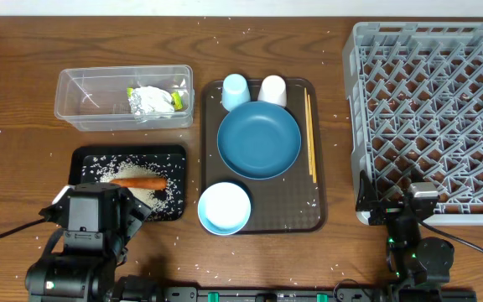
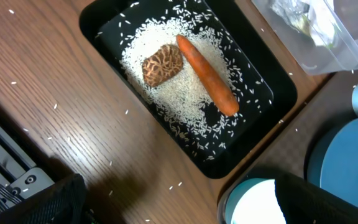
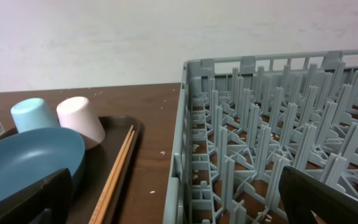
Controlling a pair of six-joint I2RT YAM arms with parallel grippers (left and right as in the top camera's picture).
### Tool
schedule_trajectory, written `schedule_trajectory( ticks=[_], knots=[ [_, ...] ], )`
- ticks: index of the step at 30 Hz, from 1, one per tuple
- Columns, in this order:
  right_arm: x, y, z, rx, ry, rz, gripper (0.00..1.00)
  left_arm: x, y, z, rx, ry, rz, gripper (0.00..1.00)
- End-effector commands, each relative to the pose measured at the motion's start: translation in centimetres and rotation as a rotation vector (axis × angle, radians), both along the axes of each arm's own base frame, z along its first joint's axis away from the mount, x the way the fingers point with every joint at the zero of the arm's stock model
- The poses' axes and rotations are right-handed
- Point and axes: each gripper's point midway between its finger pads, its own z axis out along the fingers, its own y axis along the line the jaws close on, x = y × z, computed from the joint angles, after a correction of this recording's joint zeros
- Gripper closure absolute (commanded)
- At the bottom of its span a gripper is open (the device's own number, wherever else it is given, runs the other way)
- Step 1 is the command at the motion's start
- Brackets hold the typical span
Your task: Sort waste into correct bins and load items into the dishwasher rack
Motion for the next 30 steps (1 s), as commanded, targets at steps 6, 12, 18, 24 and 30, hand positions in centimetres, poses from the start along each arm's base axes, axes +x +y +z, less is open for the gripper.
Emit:
schedule_trajectory(
  ticks=[6, 12, 18, 24, 30],
  knots=[
    [0.0, -0.2, -0.1, -0.013, 0.003, -0.008, 0.01, 2.5, -2.5, -0.1, -0.135, -0.036, -0.05, 0.02],
    [0.0, -0.2, -0.1, -0.013, 0.003, -0.008, 0.01, 5.0, -4.3, -1.3, -0.185, 0.022, -0.16, 0.02],
    [0.0, -0.2, -0.1, -0.013, 0.003, -0.008, 0.01, 5.7, -4.3, -4.4, -0.171, 0.188, -0.168, 0.02],
    [0.0, -0.2, -0.1, -0.013, 0.003, -0.008, 0.01, 6.2, -2.9, -5.7, -0.163, 0.243, -0.104, 0.02],
    [0.0, -0.2, -0.1, -0.013, 0.003, -0.008, 0.01, 5.4, -1.0, -5.9, -0.176, 0.273, -0.011, 0.02]
  ],
)
